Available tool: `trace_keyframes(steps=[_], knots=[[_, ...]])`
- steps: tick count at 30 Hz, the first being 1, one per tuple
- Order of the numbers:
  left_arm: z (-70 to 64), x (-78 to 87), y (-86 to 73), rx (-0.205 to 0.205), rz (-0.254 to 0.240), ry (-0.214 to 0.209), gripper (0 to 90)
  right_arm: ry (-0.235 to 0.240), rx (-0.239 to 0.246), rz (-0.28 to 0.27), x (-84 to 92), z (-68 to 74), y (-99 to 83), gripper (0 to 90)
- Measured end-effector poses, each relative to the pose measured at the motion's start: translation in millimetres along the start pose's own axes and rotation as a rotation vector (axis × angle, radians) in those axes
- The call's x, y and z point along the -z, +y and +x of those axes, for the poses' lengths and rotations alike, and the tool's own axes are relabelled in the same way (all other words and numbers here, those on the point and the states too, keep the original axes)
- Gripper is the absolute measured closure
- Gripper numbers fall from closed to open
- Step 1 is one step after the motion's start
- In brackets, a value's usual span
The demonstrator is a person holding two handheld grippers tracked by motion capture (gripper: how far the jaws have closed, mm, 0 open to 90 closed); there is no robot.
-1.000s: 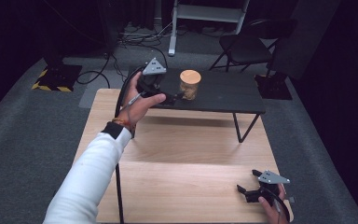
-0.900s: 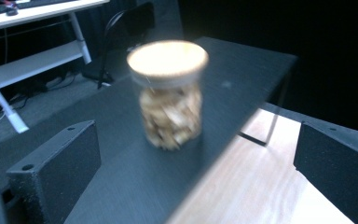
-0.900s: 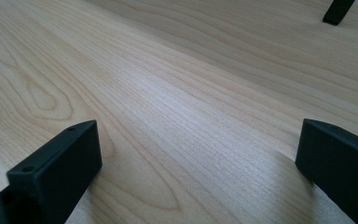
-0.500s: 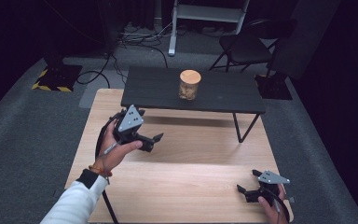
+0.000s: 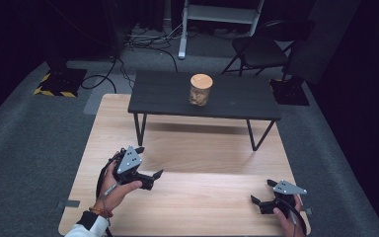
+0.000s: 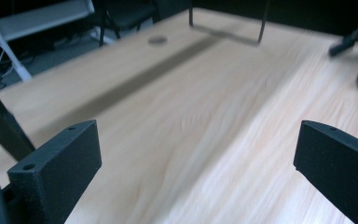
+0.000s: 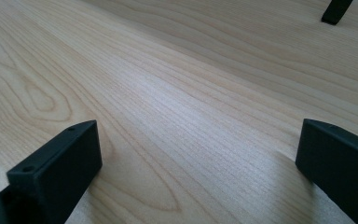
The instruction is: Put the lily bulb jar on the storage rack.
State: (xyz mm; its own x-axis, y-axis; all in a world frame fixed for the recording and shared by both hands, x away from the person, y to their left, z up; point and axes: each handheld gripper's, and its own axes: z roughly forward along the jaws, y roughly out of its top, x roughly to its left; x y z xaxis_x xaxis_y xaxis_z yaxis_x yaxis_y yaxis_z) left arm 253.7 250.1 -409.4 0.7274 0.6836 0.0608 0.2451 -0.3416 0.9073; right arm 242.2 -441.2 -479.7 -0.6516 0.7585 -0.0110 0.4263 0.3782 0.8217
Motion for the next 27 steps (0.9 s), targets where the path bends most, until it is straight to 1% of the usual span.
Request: trace_keyframes(steps=[4,8,11,12,14,20,23,25,27], knots=[[-0.7,-2.8,-20.4,0.036,0.019,-0.006,0.7,0.000,0.000,0.000,0.0,0.0,0.0,0.0],[-2.5,-5.0,-35.9,0.041,0.045,-0.007,0.7,0.000,0.000,0.000,0.0,0.0,0.0,0.0],[-5.6,-7.0,-42.9,0.036,0.077,0.004,0.7,0.000,0.000,0.000,0.0,0.0,0.0,0.0],[-6.6,-7.7,-45.4,0.040,0.084,0.007,0.6,0.000,0.000,0.000,0.0,0.0,0.0,0.0],[-7.4,-8.8,-50.4,0.048,0.093,0.000,0.5,0.000,0.000,0.000,0.0,0.1,0.0,0.0],[-11.4,-12.6,-64.6,0.053,0.134,-0.010,0.5,0.000,0.000,0.000,0.0,0.1,0.0,0.0],[-12.4,-13.8,-71.6,0.066,0.148,-0.016,0.6,0.000,-0.001,0.000,0.0,0.1,0.0,0.0],[-14.1,-15.3,-73.5,0.057,0.167,-0.013,0.6,-0.001,0.000,0.000,0.0,0.1,0.0,0.0],[-15.9,-15.4,-74.0,0.051,0.164,-0.008,0.7,0.000,0.000,0.000,0.0,0.1,0.0,0.0]])
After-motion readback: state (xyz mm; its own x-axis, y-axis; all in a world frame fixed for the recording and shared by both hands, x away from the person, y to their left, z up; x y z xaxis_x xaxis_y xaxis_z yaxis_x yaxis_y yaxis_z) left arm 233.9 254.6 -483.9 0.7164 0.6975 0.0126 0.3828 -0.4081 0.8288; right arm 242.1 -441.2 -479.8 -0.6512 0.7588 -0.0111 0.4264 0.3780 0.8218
